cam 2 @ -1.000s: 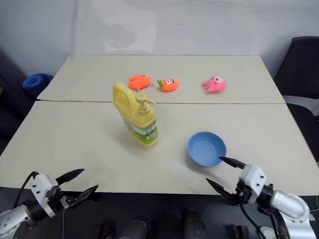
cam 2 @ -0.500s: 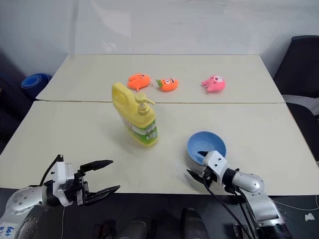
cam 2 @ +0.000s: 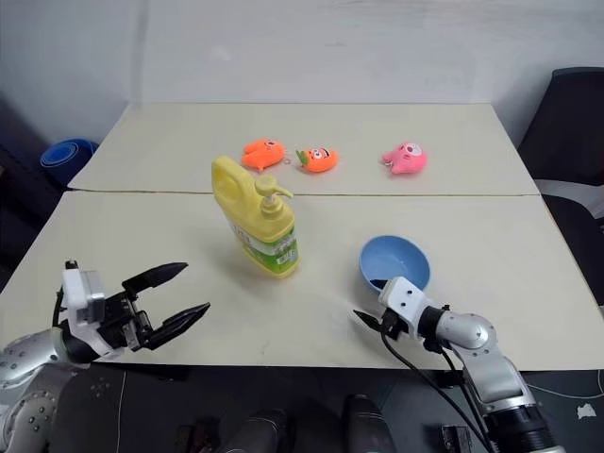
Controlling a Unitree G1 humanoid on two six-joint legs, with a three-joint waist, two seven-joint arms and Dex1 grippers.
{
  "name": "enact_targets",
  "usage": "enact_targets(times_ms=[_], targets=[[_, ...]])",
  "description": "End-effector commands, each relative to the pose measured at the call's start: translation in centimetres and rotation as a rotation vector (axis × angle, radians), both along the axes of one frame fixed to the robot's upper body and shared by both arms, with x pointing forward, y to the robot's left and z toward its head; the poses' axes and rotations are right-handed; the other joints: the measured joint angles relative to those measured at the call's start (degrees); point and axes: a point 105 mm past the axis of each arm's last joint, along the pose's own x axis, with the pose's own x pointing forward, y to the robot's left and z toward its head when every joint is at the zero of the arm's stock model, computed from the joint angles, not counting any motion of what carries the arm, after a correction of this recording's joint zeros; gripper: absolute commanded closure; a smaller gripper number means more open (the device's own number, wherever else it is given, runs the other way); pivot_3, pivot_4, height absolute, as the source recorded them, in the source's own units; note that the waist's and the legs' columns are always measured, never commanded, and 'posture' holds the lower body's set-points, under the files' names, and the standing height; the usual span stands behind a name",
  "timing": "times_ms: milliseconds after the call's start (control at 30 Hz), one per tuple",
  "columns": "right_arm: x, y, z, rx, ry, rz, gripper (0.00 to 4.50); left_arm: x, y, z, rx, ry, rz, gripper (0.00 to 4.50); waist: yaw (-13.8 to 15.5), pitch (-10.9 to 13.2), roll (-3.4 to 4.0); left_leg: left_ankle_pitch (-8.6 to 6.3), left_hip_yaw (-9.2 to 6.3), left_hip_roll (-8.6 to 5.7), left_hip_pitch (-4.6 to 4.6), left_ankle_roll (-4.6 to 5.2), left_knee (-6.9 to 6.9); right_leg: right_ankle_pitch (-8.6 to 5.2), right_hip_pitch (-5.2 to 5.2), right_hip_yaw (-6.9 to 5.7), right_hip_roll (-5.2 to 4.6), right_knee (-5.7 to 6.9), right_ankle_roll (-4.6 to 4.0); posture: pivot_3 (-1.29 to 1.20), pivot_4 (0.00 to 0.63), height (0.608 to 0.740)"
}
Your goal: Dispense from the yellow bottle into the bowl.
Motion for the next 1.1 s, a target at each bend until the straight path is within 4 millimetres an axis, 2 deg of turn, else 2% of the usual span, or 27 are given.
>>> enact_targets(times_ms=[33,100,167,200,233,567,700,867,1000,1100], targets=[[0.2,-0.1,1.2,0.008,-0.022,0.002,1.25,-0.4,-0.2,0.2,0.010,-0.010,-0.034,0.00,0.03,0.00,0.00,0.00,0.00,0.00,0.00,0.00,0.00,0.00,0.00,0.00,0.00,0.00,0.00,0.00,0.150,0.740],[0.2,-0.1,1.4,0.063,0.017,-0.021,1.25,-0.6,-0.3,-0.2,0.016,-0.003,-0.048,0.00,0.06,0.00,0.00,0.00,0.00,0.00,-0.01,0.00,0.00,0.00,0.00,0.00,0.00,-0.01,0.00,0.00,0.150,0.740],[0.4,0.1,1.8,0.051,-0.022,-0.018,0.55,-0.7,-0.7,-0.7,0.031,0.006,-0.069,0.00,0.07,0.00,0.00,0.00,0.00,0.00,-0.02,0.00,0.00,0.00,0.01,0.00,0.00,-0.01,0.00,0.00,0.150,0.740],[0.4,0.1,1.9,0.042,-0.034,-0.014,0.40,-0.8,-0.8,-0.9,0.035,0.008,-0.076,0.00,0.07,0.00,0.00,0.00,0.00,0.00,-0.01,0.00,0.00,0.00,0.01,0.00,0.00,-0.01,0.00,0.00,0.150,0.740],[0.4,0.0,1.9,0.041,-0.026,-0.016,0.04,-0.9,-0.9,-1.1,0.040,0.012,-0.084,0.00,0.07,0.00,0.00,0.00,0.00,0.00,-0.01,0.00,0.00,0.00,0.01,0.00,0.00,-0.01,0.00,0.00,0.150,0.740],[0.3,-0.6,0.9,-0.002,0.042,-0.020,0.04,-1.1,-2.5,-1.2,0.056,0.017,-0.152,0.00,0.07,0.00,0.00,0.00,-0.01,0.00,-0.01,0.00,0.00,0.00,0.01,0.00,0.00,-0.01,0.00,0.00,0.150,0.740],[0.6,-0.3,1.2,-0.003,0.009,-0.011,0.99,-1.6,-3.6,-1.0,0.084,0.028,-0.232,0.00,0.01,0.00,0.00,0.00,0.00,0.00,-0.01,0.00,0.00,0.00,0.00,0.00,-0.01,0.00,0.00,0.00,0.150,0.740],[0.9,-0.4,1.6,-0.022,-0.025,-0.007,2.79,-1.7,-4.0,0.0,0.056,0.025,-0.259,0.00,0.05,0.00,0.00,0.00,-0.01,0.00,-0.02,0.00,0.00,0.00,0.00,0.00,0.00,0.00,0.00,0.00,0.150,0.740],[1.4,-0.7,2.3,-0.039,-0.071,0.005,4.32,-1.1,-4.1,3.3,-0.128,0.008,-0.233,0.00,0.12,0.01,-0.01,0.00,-0.01,-0.01,-0.04,0.01,0.05,0.00,0.00,0.00,-0.02,0.03,0.00,0.00,0.150,0.740],[1.6,-0.6,2.6,-0.045,-0.085,0.029,4.44,-1.1,-4.3,4.1,-0.139,0.017,-0.244,0.00,0.05,0.01,-0.01,0.01,-0.01,-0.01,-0.03,0.00,0.06,0.00,-0.01,0.00,-0.01,0.05,0.00,0.00,0.150,0.740]])
